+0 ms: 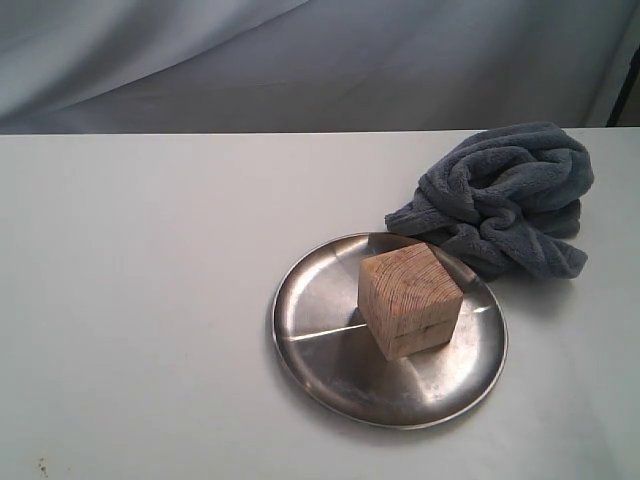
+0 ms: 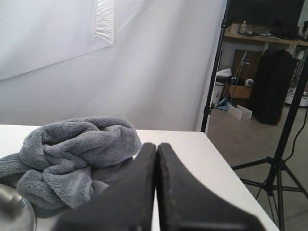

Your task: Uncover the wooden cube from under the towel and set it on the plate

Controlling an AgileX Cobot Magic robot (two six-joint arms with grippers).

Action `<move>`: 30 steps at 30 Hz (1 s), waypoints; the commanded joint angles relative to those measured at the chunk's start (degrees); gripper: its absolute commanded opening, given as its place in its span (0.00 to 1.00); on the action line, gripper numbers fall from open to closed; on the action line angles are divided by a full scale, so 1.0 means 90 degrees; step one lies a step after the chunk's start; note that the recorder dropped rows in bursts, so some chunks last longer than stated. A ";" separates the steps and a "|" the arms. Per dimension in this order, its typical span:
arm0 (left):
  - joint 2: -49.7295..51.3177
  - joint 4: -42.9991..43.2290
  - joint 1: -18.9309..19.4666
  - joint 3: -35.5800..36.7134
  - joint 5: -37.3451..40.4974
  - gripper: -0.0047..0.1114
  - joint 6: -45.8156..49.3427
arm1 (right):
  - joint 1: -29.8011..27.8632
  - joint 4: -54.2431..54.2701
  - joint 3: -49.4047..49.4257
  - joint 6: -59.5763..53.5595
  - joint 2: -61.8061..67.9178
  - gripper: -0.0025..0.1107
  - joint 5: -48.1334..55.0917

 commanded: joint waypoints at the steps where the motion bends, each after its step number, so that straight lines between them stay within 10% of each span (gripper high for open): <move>1: -0.0026 0.0001 0.0007 0.0025 -0.0045 0.04 -0.0029 | -0.0046 -0.1492 0.0282 0.1828 -0.0039 0.02 -0.0461; 13: -0.0026 0.0001 0.0007 0.0025 -0.0045 0.04 -0.0029 | -0.0046 -0.1444 0.0282 0.2061 -0.0039 0.02 0.0574; 22: -0.0026 0.0001 0.0007 0.0025 -0.0045 0.04 -0.0029 | 0.1638 -0.1462 0.0282 0.2061 -0.0039 0.02 0.1304; 30: -0.0026 0.0001 0.0007 0.0025 -0.0045 0.04 -0.0029 | 0.1792 -0.1465 0.0282 0.2061 -0.0039 0.02 0.1331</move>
